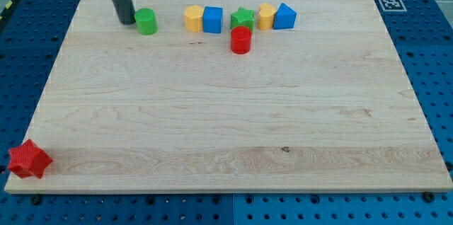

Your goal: Move the green circle towrds bottom of blue cube

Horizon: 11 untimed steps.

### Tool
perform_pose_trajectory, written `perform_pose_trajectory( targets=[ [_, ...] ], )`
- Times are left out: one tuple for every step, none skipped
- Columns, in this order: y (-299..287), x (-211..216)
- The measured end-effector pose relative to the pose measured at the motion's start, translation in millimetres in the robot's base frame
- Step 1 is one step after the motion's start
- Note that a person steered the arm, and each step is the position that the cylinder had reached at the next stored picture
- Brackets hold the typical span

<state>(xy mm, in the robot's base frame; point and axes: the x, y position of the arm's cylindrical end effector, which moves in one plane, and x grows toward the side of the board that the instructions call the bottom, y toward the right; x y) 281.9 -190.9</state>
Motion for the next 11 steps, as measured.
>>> perform_pose_trajectory(
  targets=[
    [0.3, -1.9],
    [20.0, -1.9],
    [33.5, 3.1],
    [55.3, 28.5],
    [60.3, 42.5],
    [60.2, 79.2],
    [60.2, 84.8],
    [51.8, 79.0],
    [27.1, 80.8],
    [-1.3, 94.6],
    [-9.1, 124.0]
  ],
)
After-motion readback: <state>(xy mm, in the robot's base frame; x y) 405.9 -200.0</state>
